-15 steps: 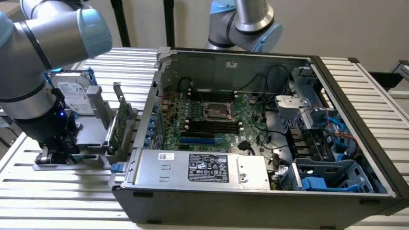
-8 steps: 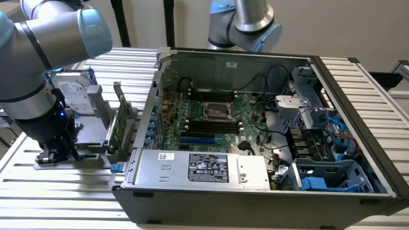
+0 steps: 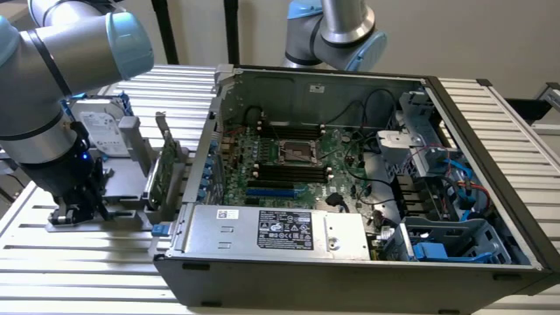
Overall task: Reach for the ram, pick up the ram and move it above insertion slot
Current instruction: 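Pick up the ram and move it above insertion slot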
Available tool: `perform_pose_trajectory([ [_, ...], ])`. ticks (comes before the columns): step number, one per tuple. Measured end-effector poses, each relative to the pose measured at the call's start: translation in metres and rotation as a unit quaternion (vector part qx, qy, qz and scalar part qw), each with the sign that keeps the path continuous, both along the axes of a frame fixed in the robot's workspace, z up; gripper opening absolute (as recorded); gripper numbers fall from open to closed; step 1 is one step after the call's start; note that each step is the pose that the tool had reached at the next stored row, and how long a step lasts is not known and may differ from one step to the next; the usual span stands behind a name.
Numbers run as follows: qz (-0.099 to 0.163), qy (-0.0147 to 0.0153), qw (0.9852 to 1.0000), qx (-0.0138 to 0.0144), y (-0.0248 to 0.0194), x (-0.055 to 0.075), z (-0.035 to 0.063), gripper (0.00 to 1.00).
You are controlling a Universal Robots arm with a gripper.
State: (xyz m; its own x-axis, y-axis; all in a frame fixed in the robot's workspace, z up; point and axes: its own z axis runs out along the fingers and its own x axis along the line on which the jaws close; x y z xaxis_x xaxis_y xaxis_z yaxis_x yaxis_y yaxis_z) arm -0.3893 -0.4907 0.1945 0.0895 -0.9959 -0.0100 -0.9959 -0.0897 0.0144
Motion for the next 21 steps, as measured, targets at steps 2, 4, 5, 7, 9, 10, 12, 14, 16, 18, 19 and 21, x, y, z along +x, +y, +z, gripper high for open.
perform_pose_trajectory([
  [2, -0.001, 0.0000, 1.0000, 0.0000, 0.0000, 0.000, 0.0000, 0.14],
  [4, -0.001, 0.0000, 1.0000, 0.0000, 0.0000, 0.000, 0.0000, 0.14],
  [5, -0.001, 0.0000, 1.0000, 0.0000, 0.0000, 0.000, 0.0000, 0.14],
  [7, -0.001, 0.0000, 1.0000, 0.0000, 0.0000, 0.000, 0.0000, 0.14],
  [9, -0.001, 0.0000, 1.0000, 0.0000, 0.0000, 0.000, 0.0004, 0.14],
  [10, -0.001, 0.0001, 1.0000, 0.0000, -0.0001, 0.000, 0.0013, 0.14],
  [12, -0.001, 0.0000, 1.0000, 0.0002, 0.0000, 0.000, 0.0036, 0.14],
  [14, -0.001, 0.0000, 1.0000, 0.0002, 0.0000, 0.000, 0.0063, 0.14],
  [16, -0.001, 0.0000, 1.0000, 0.0002, 0.0000, 0.000, 0.0097, 0.14],
  [18, -0.001, 0.0000, 1.0000, 0.0003, 0.0000, 0.000, 0.0140, 0.14],
  [19, -0.001, 0.0000, 1.0000, 0.0003, 0.0000, 0.000, 0.0169, 0.14],
  [21, -0.001, 0.0000, 1.0000, 0.0005, 0.0000, 0.000, 0.0230, 0.14],
])
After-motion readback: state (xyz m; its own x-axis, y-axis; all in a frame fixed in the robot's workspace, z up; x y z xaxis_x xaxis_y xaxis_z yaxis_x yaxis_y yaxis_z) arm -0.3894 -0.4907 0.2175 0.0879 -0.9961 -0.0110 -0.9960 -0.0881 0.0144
